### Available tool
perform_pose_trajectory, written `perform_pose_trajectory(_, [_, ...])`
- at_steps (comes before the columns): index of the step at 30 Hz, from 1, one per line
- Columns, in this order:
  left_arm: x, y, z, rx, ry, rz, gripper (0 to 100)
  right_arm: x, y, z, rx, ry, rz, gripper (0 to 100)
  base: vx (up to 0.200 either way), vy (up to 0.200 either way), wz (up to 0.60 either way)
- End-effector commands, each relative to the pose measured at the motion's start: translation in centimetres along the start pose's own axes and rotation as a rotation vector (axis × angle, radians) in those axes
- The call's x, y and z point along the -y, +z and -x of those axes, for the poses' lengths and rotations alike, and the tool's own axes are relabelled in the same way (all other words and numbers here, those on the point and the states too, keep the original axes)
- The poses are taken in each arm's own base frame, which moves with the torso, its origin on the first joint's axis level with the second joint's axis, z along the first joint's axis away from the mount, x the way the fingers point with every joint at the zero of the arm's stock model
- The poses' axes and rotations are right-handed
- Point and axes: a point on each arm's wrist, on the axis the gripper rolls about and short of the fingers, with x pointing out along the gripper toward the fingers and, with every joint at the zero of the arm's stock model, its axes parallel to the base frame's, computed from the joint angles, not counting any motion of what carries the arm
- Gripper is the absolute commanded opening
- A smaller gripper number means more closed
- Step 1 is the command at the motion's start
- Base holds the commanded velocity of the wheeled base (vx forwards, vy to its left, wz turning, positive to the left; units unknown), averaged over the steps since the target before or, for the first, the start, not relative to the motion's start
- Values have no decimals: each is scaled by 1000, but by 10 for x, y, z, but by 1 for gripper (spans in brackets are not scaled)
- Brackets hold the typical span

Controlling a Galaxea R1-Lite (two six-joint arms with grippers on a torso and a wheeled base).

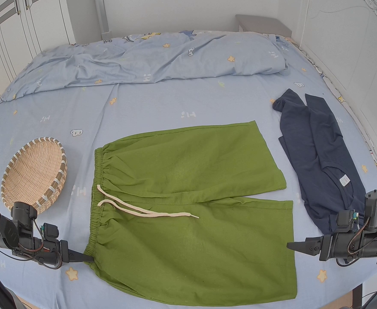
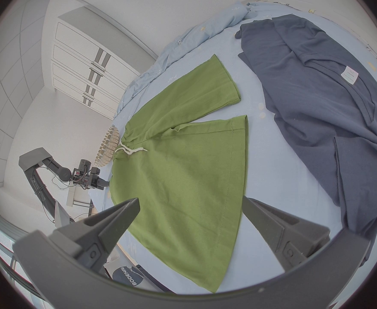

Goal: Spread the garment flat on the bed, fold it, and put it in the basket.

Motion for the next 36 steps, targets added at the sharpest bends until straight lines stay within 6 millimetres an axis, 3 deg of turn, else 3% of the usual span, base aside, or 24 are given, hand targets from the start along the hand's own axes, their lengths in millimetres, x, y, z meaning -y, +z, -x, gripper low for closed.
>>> perform_pose_trajectory(1, [1,-10,2,-17,-3,26,0,1,-6,1,-20,-6,-9,100,0,0,0])
perform_pose_trajectory(7, [3,-30,10,-17,6,63,0,4,-33,8,-106,-17,-32,100,0,0,0])
perform_pose_trajectory(12, [-4,-35,19,20,25,83,0,2,-46,18,-158,-22,-50,100,0,0,0])
perform_pose_trajectory(22, [-4,-41,20,12,25,87,0,2,-54,22,-232,7,-85,100,0,0,0])
perform_pose_trajectory(36, [-4,-37,19,17,25,80,0,9,-62,2,-379,42,-140,100,0,0,0])
